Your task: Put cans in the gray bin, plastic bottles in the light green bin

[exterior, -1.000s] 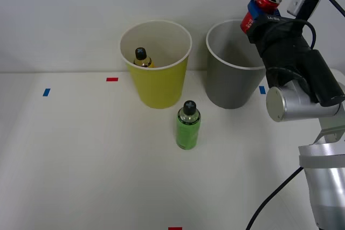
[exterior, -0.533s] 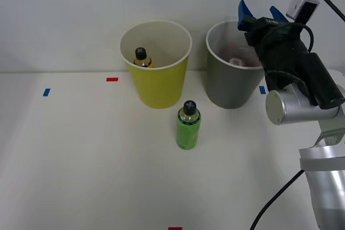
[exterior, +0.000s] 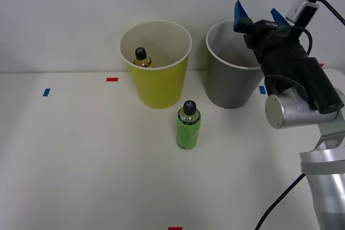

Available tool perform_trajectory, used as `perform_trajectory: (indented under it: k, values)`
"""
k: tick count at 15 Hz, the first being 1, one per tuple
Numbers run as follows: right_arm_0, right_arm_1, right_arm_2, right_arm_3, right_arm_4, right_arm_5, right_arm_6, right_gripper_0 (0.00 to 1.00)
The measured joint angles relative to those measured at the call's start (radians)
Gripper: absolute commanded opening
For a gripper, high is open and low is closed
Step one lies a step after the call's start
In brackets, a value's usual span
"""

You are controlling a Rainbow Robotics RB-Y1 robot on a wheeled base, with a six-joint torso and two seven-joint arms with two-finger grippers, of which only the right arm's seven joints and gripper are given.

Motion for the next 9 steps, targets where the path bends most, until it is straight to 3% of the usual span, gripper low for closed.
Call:
perform_trajectory:
  k: [9]
  values:
    - [0.020,-0.017,0.006,-0.024,-0.004,-0.045,-0.010,1.00]
